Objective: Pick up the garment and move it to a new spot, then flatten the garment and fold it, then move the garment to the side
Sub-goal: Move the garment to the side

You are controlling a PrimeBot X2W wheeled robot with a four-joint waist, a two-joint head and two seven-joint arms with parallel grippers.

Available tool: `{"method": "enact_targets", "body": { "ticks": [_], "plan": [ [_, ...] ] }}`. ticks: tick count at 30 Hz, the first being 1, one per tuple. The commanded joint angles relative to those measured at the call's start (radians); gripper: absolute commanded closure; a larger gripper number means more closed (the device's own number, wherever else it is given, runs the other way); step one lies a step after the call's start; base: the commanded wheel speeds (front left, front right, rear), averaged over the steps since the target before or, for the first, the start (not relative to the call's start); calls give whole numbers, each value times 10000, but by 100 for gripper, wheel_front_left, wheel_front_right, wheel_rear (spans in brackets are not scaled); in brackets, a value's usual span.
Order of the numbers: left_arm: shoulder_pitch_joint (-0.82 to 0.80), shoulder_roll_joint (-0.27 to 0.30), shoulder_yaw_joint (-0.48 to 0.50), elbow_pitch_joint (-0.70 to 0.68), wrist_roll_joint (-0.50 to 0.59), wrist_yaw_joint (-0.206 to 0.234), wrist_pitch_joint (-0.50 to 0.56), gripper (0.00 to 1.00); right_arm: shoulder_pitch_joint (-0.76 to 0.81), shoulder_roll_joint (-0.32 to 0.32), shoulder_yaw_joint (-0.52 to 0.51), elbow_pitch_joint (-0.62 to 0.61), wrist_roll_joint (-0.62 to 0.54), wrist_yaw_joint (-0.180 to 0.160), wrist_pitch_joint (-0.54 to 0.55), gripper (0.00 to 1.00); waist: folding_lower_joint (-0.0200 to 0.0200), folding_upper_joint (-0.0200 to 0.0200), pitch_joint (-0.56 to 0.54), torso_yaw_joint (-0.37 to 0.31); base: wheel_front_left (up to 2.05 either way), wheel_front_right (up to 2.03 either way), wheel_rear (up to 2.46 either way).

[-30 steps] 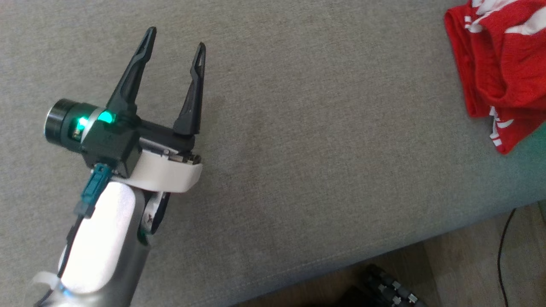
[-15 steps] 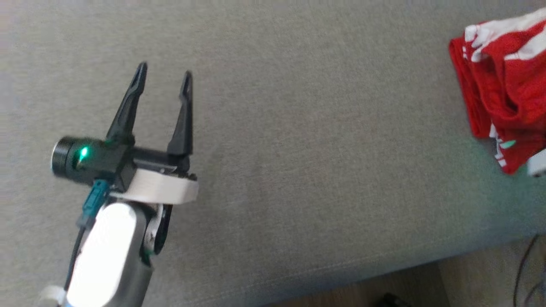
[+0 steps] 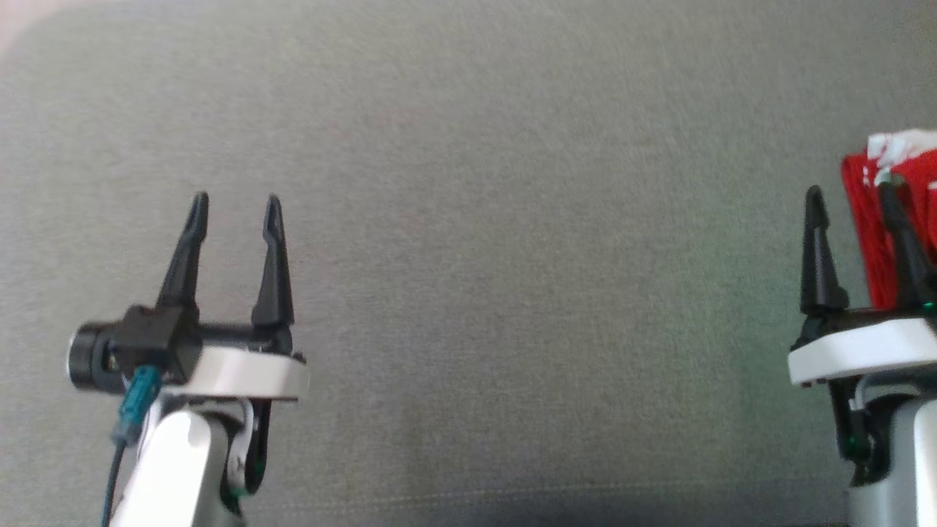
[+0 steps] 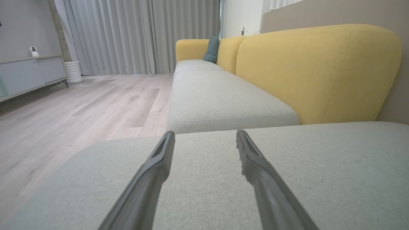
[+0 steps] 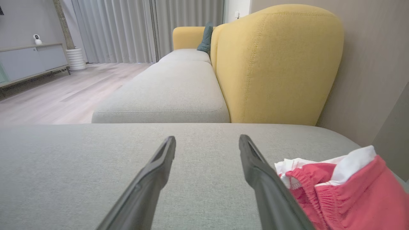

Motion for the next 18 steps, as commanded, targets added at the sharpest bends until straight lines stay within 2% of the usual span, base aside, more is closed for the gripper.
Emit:
{"method": "enact_targets", "body": {
  "ticks": [1, 12, 18],
  "plan": [
    [-57, 166, 444, -250, -71, -28, -50, 0, 77, 20, 279, -423, 84, -9, 80, 0, 1, 0, -446, 350, 0, 0, 0],
    [1107, 203, 581, 231, -145, -203, -51, 0, 1057, 78, 853, -418, 307, -9, 400, 0, 1, 0, -1733, 486, 0, 0, 0],
    [1619, 233, 492, 471, -215, -258, -51, 0, 1691, 97, 837, -445, 452, -9, 560, 0, 1, 0, -2445, 491, 0, 0, 0]
  ]
}}
